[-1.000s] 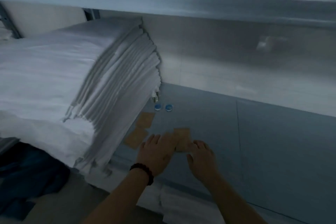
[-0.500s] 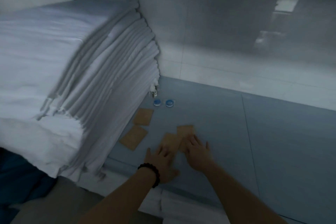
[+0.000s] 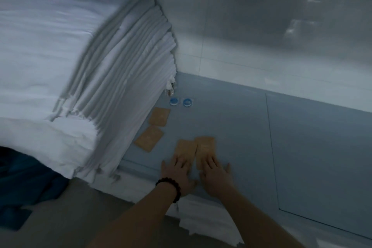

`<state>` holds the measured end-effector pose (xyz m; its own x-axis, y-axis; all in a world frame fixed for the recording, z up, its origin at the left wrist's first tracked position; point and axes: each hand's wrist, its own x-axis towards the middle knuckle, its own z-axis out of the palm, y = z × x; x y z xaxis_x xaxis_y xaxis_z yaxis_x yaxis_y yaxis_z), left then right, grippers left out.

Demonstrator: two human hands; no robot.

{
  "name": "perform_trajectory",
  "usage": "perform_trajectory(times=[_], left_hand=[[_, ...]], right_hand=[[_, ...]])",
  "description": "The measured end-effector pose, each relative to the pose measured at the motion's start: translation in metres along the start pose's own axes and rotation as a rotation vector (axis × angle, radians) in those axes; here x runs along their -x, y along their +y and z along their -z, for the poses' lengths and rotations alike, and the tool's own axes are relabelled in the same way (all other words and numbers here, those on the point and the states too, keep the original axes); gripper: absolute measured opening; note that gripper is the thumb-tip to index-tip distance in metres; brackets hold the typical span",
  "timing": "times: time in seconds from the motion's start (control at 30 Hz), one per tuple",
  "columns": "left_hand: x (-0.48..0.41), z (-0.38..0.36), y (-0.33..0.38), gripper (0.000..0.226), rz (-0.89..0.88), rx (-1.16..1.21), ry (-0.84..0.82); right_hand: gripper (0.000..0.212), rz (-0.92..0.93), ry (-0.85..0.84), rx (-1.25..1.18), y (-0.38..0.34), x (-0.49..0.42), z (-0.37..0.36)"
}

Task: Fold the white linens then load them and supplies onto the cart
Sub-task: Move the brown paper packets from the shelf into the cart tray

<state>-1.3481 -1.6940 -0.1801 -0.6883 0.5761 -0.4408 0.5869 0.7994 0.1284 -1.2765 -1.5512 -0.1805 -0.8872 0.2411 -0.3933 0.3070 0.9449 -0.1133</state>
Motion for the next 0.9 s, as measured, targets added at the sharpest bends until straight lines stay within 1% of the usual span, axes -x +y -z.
perform_trajectory(times=[0.1, 0.27, 0.37, 0.43, 0.47, 0.53, 0.6, 0.67, 0.73, 0.9], left_hand=[[0.016, -0.007, 0.003, 0.084, -0.021, 0.032, 0.022], [0.041, -0.027, 0.001, 0.078, -0.125, -0.009, 0.103], [0.045, -0.029, -0.002, 0.078, -0.098, 0.001, 0.133], [0.042, -0.028, -0.005, 0.081, -0.064, 0.001, 0.145], [0.039, -0.028, -0.006, 0.082, -0.054, -0.002, 0.139], [0.036, -0.028, -0.006, 0.087, -0.053, -0.016, 0.111], [0.034, -0.030, -0.004, 0.092, -0.058, -0.023, 0.102], [0.034, -0.032, 0.000, 0.095, -0.064, -0.017, 0.106], [0.034, -0.033, 0.006, 0.097, -0.073, -0.009, 0.115], [0.035, -0.035, 0.018, 0.097, -0.058, -0.016, 0.136]], right_hand=[[0.057, 0.019, -0.022, -0.017, -0.007, 0.024, -0.009], [0.055, 0.033, 0.022, -0.064, -0.020, 0.051, -0.018], [0.059, 0.017, 0.121, -0.073, -0.019, 0.054, -0.018], [0.071, -0.024, 0.185, -0.099, -0.013, 0.050, -0.017], [0.082, -0.039, 0.178, -0.097, -0.009, 0.046, -0.017], [0.102, -0.039, 0.120, -0.086, -0.002, 0.038, -0.017], [0.112, -0.014, 0.064, -0.087, 0.000, 0.032, -0.017], [0.113, 0.032, 0.038, -0.070, -0.002, 0.030, -0.017], [0.111, 0.072, 0.050, -0.049, -0.005, 0.034, -0.020], [0.101, 0.079, 0.078, -0.070, -0.005, 0.049, -0.024]])
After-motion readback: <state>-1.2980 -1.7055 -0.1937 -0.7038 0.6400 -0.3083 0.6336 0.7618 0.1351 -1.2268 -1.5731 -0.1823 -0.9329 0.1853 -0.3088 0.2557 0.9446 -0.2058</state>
